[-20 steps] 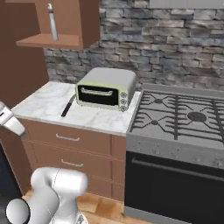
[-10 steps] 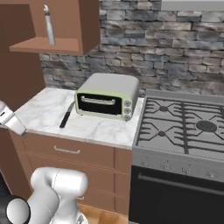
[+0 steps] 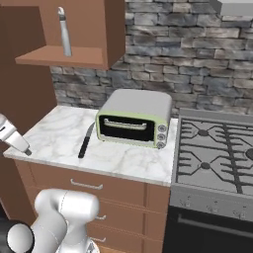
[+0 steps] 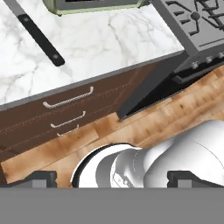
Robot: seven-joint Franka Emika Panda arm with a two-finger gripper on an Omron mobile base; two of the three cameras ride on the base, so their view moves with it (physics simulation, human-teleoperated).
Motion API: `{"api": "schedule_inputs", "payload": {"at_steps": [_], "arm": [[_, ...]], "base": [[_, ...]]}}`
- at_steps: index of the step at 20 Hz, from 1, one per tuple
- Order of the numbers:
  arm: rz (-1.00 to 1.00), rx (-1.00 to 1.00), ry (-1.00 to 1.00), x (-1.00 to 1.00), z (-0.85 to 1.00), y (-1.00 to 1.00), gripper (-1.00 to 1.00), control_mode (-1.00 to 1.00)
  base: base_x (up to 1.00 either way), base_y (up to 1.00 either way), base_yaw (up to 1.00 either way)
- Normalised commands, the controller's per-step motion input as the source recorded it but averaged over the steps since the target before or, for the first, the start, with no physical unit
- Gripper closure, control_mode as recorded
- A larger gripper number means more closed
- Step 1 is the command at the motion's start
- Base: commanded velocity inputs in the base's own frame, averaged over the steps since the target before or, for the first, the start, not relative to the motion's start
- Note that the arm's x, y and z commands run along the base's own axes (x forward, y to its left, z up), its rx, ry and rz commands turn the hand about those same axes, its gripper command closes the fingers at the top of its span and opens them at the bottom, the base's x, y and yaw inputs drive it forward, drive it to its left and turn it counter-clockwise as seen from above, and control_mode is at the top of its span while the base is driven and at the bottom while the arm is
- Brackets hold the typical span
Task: Move the cutting board and knife to the sink. Then move spray from the cabinet to the counter.
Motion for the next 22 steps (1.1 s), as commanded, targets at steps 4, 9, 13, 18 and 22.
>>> {"api": "schedule_inputs", "payload": {"at_steps": [4, 9, 13, 18, 22], "arm": [[0.0, 0.0, 0.0, 0.0, 0.0, 0.0, -1.0, 1.0], [0.0, 0.0, 0.0, 0.0, 0.0, 0.0, -1.0, 1.0], [0.02, 0.02, 0.0, 0.38, -0.2, 0.0, -1.0, -1.0], [0.11, 0.05, 0.0, 0.51, -0.26, -0.26, -1.0, -1.0], [0.14, 0.05, 0.02, 0.47, -0.3, -0.41, -1.0, -1.0]], "base": [[0.47, 0.09, 0.0], [0.42, 0.02, 0.0], [0.0, 0.0, 0.0], [0.0, 0.0, 0.0], [0.0, 0.0, 0.0]]}}
